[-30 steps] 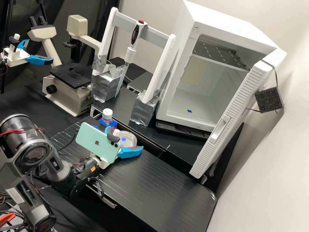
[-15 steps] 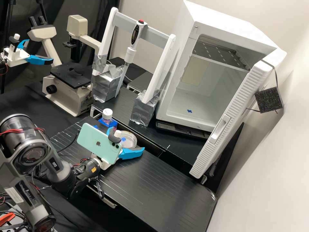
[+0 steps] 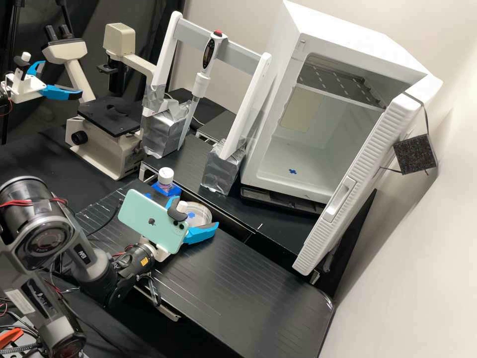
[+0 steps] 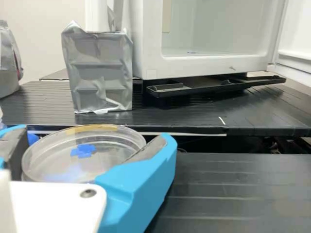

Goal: Open the lid

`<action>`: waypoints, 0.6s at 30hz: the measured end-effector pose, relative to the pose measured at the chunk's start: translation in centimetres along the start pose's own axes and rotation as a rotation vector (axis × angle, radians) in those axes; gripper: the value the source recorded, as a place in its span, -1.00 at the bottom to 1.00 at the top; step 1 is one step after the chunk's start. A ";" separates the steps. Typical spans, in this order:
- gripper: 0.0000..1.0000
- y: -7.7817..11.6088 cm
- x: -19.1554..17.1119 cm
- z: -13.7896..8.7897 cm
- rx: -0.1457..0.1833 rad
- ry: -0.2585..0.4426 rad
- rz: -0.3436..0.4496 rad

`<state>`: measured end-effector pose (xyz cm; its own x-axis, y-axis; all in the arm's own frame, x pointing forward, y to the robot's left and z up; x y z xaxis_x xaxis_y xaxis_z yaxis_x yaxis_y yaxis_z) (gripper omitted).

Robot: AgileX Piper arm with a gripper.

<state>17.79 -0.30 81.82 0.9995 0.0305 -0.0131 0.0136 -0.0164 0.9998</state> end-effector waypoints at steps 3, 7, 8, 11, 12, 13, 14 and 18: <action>-1.00 0.0 0.0 0.0 -0.003 0.006 -0.004; -1.00 0.1 -0.1 -0.1 -0.006 0.011 0.000; -1.00 0.1 -0.1 -0.1 -0.006 0.011 0.000; -1.00 0.1 -0.1 -0.1 -0.007 0.011 -0.001; -1.00 0.1 -0.1 -0.1 -0.006 0.012 -0.002; -1.00 0.1 -0.1 -0.1 -0.005 0.011 -0.003; -1.00 0.1 -0.1 -0.1 -0.005 0.014 -0.008; -1.00 0.4 -0.3 0.0 0.010 0.017 -0.007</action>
<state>17.51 -0.32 82.18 0.9987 0.0477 -0.0201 0.0214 -0.0259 0.9994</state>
